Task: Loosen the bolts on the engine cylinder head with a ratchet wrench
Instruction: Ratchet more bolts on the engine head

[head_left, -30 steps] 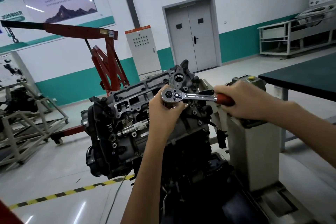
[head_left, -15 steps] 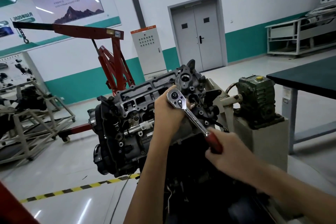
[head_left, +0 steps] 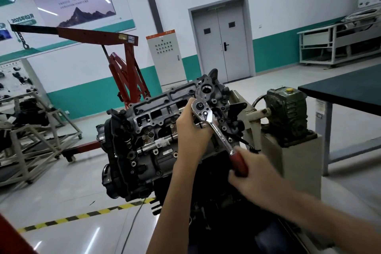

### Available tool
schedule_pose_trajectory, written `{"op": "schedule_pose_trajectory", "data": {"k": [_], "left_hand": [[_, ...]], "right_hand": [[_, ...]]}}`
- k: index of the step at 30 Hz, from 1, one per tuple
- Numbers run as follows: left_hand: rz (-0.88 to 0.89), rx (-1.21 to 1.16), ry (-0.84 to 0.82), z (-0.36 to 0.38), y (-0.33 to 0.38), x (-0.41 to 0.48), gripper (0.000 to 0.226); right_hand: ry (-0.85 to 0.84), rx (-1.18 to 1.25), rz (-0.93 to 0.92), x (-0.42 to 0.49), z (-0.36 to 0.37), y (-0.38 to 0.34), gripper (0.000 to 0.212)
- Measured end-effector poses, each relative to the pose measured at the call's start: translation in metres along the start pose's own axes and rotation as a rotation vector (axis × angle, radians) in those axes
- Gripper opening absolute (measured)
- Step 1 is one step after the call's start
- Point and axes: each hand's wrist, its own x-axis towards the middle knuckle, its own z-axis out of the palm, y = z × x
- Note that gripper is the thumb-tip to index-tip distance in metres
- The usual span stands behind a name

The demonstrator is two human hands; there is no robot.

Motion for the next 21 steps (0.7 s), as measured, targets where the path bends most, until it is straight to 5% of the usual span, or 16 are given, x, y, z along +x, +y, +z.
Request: {"op": "schedule_pose_trajectory", "data": {"k": [5,11,15,18,21], "left_hand": [[-0.05,-0.027,0.016,0.005,0.002,0.006,0.045],[-0.129,-0.032,-0.009,0.0,0.003,0.012,0.044],[-0.13,-0.081,-0.038,-0.002,0.006,0.012,0.019],[-0.116,-0.061,-0.037,-0.006,0.005,0.011,0.017],[-0.073,-0.056,-0.056,-0.007,0.003,0.006,0.027]], "right_hand": [[0.021,0.303,0.062,-0.013,0.041,-0.019,0.033],[-0.197,-0.276,-0.14,0.032,-0.052,0.017,0.027],[-0.196,-0.66,-0.315,0.085,-0.102,0.014,0.016],[-0.158,-0.671,-0.314,0.086,-0.098,0.015,0.015],[-0.19,-0.438,-0.115,0.049,-0.064,0.021,0.017]]}}
